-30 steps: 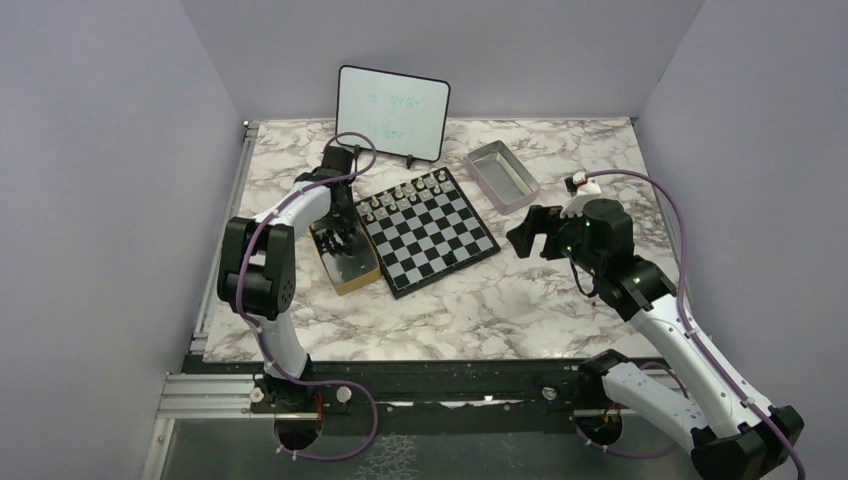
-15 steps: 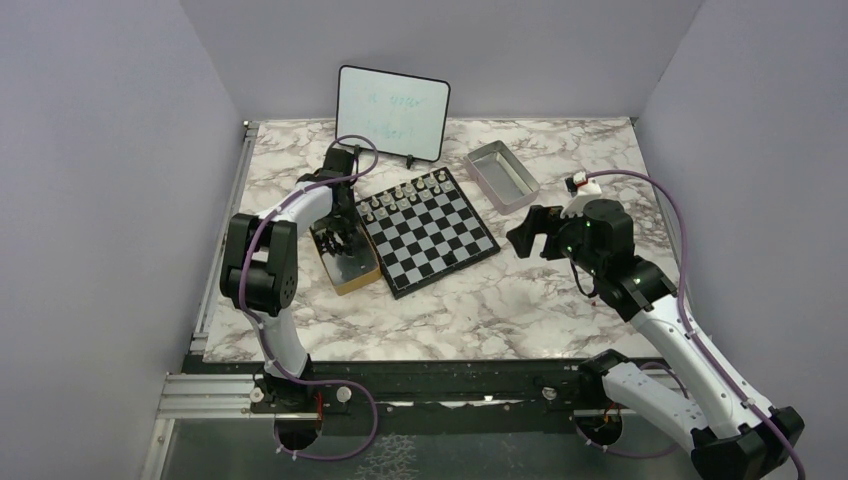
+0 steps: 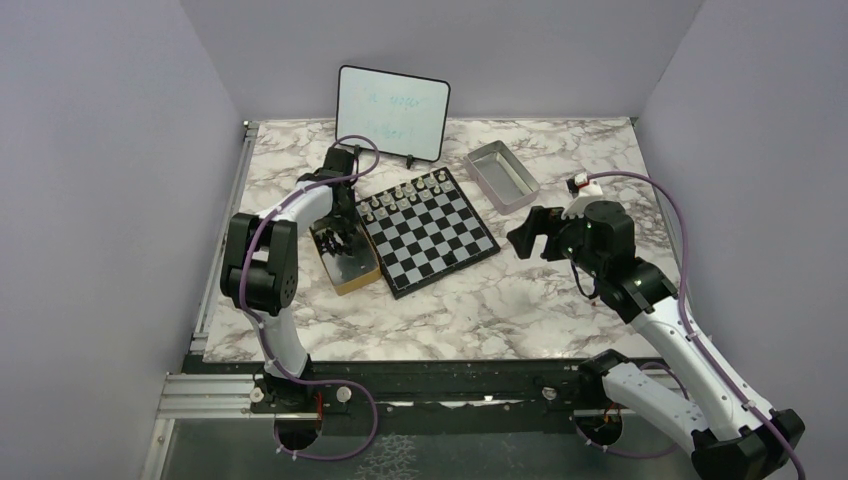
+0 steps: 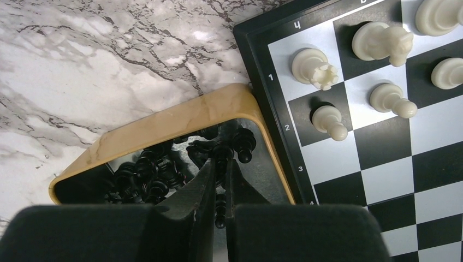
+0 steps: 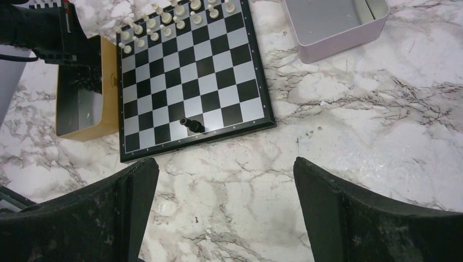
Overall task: Set up the chess pieces on the board
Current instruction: Pick up the chess piece from the storage box, then place the chess piece on the chessboard, then pick up the chess piece from the storage box, then place the chess piece on the chessboard.
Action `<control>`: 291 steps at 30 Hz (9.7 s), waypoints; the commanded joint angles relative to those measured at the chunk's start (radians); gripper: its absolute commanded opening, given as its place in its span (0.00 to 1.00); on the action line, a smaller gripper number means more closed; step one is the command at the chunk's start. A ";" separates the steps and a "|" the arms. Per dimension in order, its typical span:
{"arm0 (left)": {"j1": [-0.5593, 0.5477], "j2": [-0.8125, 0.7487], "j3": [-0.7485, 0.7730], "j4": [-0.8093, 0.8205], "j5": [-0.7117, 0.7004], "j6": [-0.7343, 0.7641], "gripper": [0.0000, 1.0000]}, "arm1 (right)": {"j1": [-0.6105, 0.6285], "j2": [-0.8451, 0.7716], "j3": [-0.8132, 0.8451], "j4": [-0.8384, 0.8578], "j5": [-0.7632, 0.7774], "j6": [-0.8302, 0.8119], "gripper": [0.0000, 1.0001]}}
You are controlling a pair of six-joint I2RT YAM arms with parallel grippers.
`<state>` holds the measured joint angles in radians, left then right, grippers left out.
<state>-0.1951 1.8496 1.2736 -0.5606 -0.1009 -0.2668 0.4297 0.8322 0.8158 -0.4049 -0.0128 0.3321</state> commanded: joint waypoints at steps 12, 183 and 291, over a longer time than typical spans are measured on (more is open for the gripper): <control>0.005 -0.128 0.035 -0.104 0.023 -0.005 0.06 | -0.008 0.001 -0.012 0.031 -0.021 0.015 1.00; 0.009 0.001 -0.013 0.105 0.050 -0.055 0.22 | -0.008 0.002 -0.027 0.029 -0.050 0.024 1.00; -0.471 -0.074 -0.016 -0.110 0.003 -0.086 0.11 | -0.008 0.001 -0.038 0.005 -0.039 0.011 1.00</control>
<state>-0.6632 1.7695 1.2678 -0.6819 -0.0723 -0.3447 0.4297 0.8433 0.7765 -0.4049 -0.0715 0.3546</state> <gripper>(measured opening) 0.114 0.997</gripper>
